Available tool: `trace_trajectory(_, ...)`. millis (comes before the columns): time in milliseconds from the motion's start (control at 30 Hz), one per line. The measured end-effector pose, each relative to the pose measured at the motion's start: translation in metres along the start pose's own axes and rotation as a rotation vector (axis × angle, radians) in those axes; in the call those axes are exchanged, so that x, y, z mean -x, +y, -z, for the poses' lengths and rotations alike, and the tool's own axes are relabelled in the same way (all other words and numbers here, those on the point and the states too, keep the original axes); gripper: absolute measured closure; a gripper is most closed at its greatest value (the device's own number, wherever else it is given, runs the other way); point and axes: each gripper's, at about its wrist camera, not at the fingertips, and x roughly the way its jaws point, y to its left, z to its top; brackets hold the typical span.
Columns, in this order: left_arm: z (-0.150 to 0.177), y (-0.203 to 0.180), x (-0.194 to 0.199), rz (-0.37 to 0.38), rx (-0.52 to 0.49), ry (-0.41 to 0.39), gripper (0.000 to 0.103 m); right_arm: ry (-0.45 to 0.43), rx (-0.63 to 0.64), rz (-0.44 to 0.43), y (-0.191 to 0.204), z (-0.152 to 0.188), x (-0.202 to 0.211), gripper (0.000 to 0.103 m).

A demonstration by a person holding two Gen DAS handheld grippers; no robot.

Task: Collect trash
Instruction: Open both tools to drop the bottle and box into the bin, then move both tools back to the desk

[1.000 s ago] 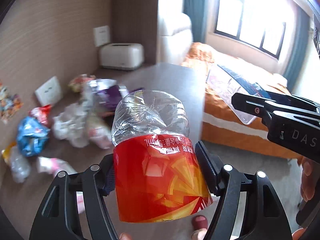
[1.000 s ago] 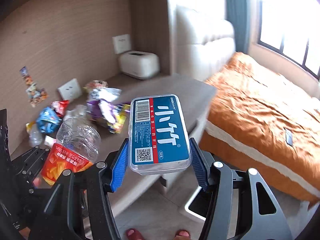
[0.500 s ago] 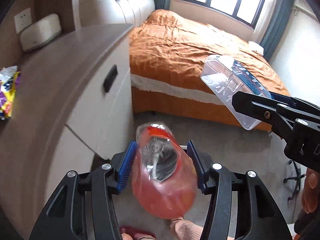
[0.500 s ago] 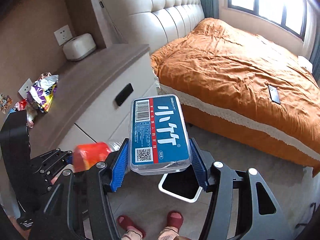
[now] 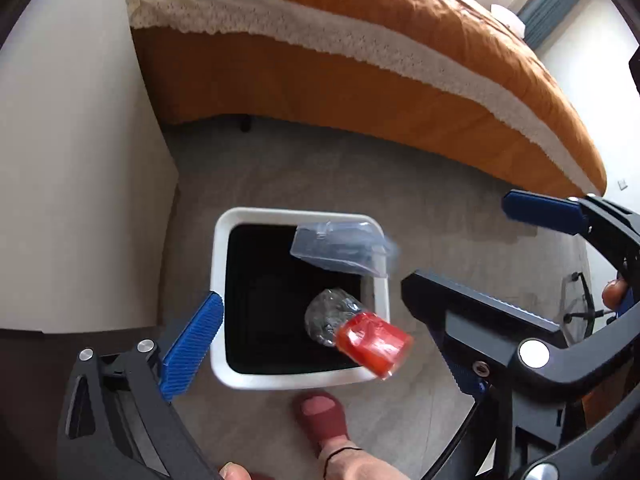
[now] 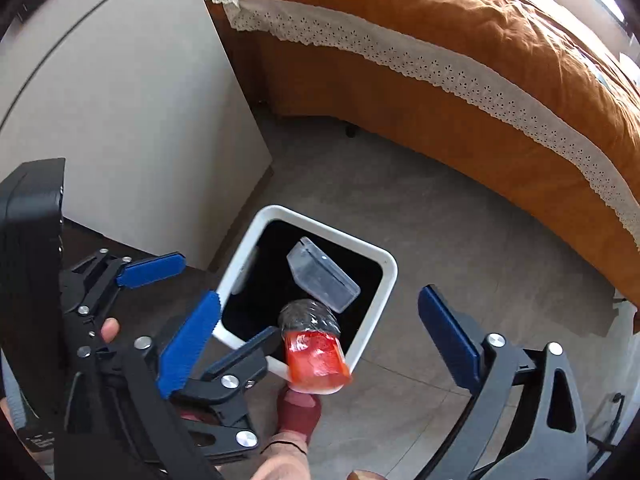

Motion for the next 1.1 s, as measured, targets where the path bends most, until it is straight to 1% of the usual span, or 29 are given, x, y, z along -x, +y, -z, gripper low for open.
trace_trajectory(133, 0.015, 0.01, -0.021, -0.044, -0.003, 0.046, 0.005, 0.027, -0.029, -0.017, -0.008, 0.018, -0.02, 0.004)
trace_trajectory(200, 0.019, 0.011, -0.017, -0.059, -0.006, 0.052, 0.005, 0.028, -0.035, -0.013, -0.01, 0.021, -0.02, 0.004)
trace_trajectory(267, 0.021, 0.012, -0.008, -0.066, -0.009, 0.053, 0.005, 0.027, -0.037, -0.012, -0.009, 0.023, -0.011, 0.004)
trace_trajectory(333, 0.016, 0.011, -0.003, -0.067, -0.009, 0.047, 0.005, 0.029, -0.039, -0.018, -0.01, 0.018, -0.004, 0.004)
trace_trajectory(400, 0.01, 0.008, 0.015, -0.079, -0.011, 0.029, 0.005, 0.022, -0.032, -0.018, -0.009, 0.013, 0.01, 0.004)
trace_trajectory(533, 0.002, 0.003, 0.065, -0.104, 0.009, -0.02, 0.005, -0.002, -0.027, -0.023, -0.003, 0.0, 0.054, 0.004)
trace_trajectory(667, -0.004, -0.003, 0.129, -0.134, 0.033, -0.078, 0.005, -0.043, -0.02, -0.048, 0.013, -0.012, 0.107, 0.004)
trace_trajectory(733, -0.005, -0.004, 0.167, -0.142, 0.055, -0.116, 0.005, -0.079, -0.007, -0.067, 0.027, -0.02, 0.14, 0.004)
trace_trajectory(767, -0.005, -0.004, 0.181, -0.144, 0.065, -0.13, 0.005, -0.095, -0.001, -0.072, 0.031, -0.023, 0.149, 0.004)
trace_trajectory(833, -0.006, -0.005, 0.22, -0.155, 0.088, -0.18, 0.005, -0.143, 0.022, -0.083, 0.047, -0.031, 0.181, 0.004)
trace_trajectory(933, -0.005, -0.006, 0.27, -0.173, 0.115, -0.24, 0.005, -0.216, 0.06, -0.101, 0.068, -0.043, 0.227, 0.004)
trace_trajectory(1000, -0.002, -0.006, 0.298, -0.185, 0.131, -0.28, 0.005, -0.245, 0.085, -0.124, 0.08, -0.051, 0.252, 0.004)
trace_trajectory(1100, 0.004, -0.003, 0.344, -0.235, 0.151, -0.338, 0.005, -0.287, 0.128, -0.148, 0.099, -0.06, 0.282, 0.004)
